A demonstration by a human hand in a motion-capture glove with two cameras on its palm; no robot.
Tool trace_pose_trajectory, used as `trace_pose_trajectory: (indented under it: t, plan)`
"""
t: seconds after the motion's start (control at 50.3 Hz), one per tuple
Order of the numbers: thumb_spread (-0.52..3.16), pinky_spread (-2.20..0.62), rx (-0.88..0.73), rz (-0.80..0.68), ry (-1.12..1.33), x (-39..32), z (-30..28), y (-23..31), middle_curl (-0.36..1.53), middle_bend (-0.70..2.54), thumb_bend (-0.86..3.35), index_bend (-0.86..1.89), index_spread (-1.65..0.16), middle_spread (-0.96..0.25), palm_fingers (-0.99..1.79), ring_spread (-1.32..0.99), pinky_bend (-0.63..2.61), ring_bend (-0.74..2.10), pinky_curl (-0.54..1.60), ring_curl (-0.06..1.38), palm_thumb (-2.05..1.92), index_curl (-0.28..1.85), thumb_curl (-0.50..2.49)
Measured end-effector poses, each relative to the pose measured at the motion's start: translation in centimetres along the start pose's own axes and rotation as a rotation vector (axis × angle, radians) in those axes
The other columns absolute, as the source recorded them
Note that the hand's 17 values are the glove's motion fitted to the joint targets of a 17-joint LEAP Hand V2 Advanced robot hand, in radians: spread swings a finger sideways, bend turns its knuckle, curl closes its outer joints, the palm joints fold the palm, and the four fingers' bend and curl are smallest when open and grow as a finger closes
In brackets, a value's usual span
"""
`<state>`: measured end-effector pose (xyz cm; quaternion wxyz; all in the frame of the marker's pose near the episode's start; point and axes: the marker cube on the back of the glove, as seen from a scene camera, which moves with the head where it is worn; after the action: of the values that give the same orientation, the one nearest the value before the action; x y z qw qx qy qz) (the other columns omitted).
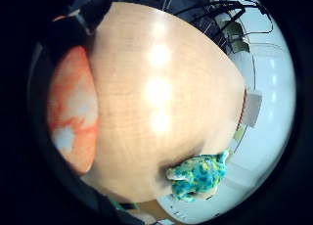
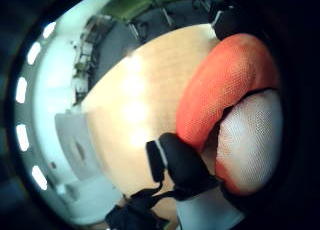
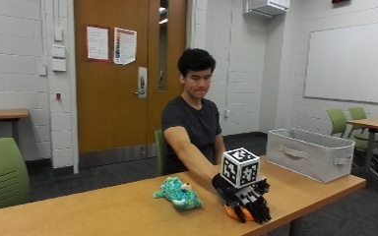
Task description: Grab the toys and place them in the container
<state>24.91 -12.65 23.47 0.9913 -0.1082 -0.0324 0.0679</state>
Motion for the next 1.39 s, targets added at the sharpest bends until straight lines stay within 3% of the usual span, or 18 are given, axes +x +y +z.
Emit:
trace_pose_trajectory:
  t: [0.179, 0.318, 0.338, 0.477, 0.596, 0.795, 1.133, 1.391]
  plan:
    - [1.19, -0.21, -0.034, 0.021, -0.005, 0.2, -0.5, 0.4, 0.35, 0.14, 0.08, 0.32, -0.37, -0.28, 0.36, -0.52, 0.73, 0.39, 0.37, 0.32, 0.17, 0.52, 0.24]
    - [1.35, -0.31, 0.042, 0.041, 0.052, 0.2, -0.8, 0.6, 0.36, 0.21, 0.25, 0.27, -0.38, -0.31, 0.54, -0.58, 0.79, 0.49, 0.38, 0.35, 0.43, 0.56, 0.34]
    - [1.35, -0.3, 0.057, 0.045, 0.062, 0.2, -0.8, 0.6, 0.35, 0.17, 0.23, 0.28, -0.38, -0.3, 0.44, -0.57, 0.76, 0.47, 0.37, 0.34, 0.41, 0.56, 0.33]
    - [1.3, -0.41, 0.145, 0.092, 0.103, -0.1, -1.1, 1.3, 0.43, 0.39, 0.32, 0.19, -0.41, -0.39, 0.93, -0.61, 0.79, 0.62, 0.36, 0.39, 0.61, 0.58, 0.44]
    - [1.16, -0.44, 0.048, 0.13, 0.147, 0.1, -1.9, 2.0, 0.5, 0.51, 0.31, 0.18, -0.43, -0.43, 1.1, -0.61, 0.79, 0.73, 0.39, 0.46, 0.67, 0.65, 0.53]
    - [1.0, -0.46, 0.083, 0.141, 0.14, -1.6, -5.9, 3.8, 0.6, 0.64, 0.29, 0.17, -0.47, -0.46, 1.1, -0.58, 0.82, 0.86, 0.41, 0.54, 0.68, 0.78, 0.64]
    - [0.91, -0.46, 0.178, 0.129, 0.069, -7.2, -18.8, 7.6, 0.7, 0.71, 0.28, 0.14, -0.53, -0.48, 1.04, -0.54, 0.89, 0.96, 0.42, 0.58, 0.64, 0.96, 0.81]
    - [0.91, -0.46, 0.259, 0.069, -0.006, -16.3, -27.5, 11.8, 0.75, 0.74, 0.26, 0.11, -0.54, -0.48, 0.98, -0.52, 0.95, 1.0, 0.43, 0.59, 0.59, 1.04, 0.91]
